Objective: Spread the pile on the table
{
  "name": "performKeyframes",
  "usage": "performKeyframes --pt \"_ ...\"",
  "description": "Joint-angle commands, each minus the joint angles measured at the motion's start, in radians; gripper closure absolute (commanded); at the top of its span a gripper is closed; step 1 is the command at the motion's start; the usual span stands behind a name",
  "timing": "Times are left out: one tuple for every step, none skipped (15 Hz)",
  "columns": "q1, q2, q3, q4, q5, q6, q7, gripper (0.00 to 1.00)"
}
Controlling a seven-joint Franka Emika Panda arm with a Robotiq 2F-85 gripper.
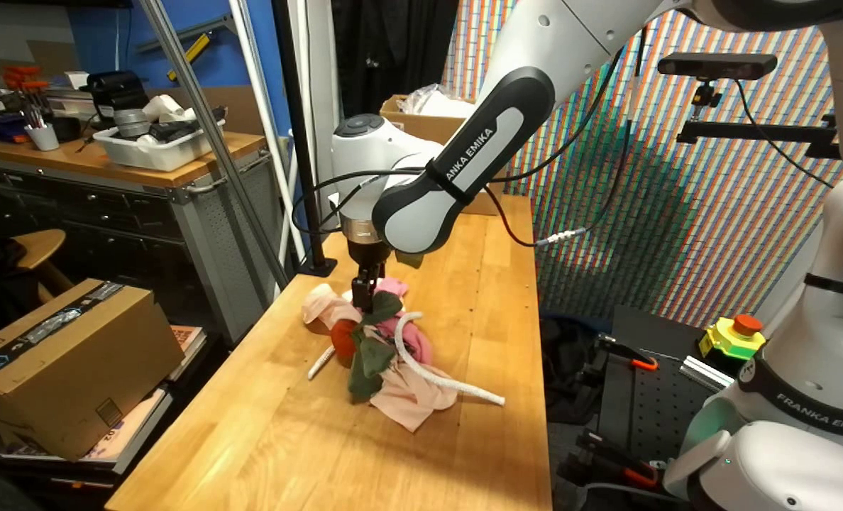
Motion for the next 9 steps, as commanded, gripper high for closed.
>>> performKeyframes --pt "0.043 -0.015 -0.034 -0.045 0.011 0.049 0.123 0.0" --pt "0.053 -0.016 -0.042 -0.053 0.005 0.053 0.151 0.0" --pt "0.064 -0.021 -0.054 -0.064 -0.002 0.056 0.183 0.0" --pt "0.07 -0.026 -0.062 -0.076 -0.002 0.063 0.205 0.0" --pt "0.08 -0.032 -0.076 -0.088 -0.006 0.07 0.235 0.0" --pt "0.087 -0.036 -0.085 -0.098 -0.007 0.079 0.257 0.0" --pt "0.09 -0.045 -0.092 -0.114 -0.003 0.09 0.274 0.0" --pt "0.096 -0.049 -0.102 -0.125 -0.005 0.103 0.293 0.0" --pt "0.1 -0.05 -0.109 -0.135 -0.008 0.113 0.304 0.0"
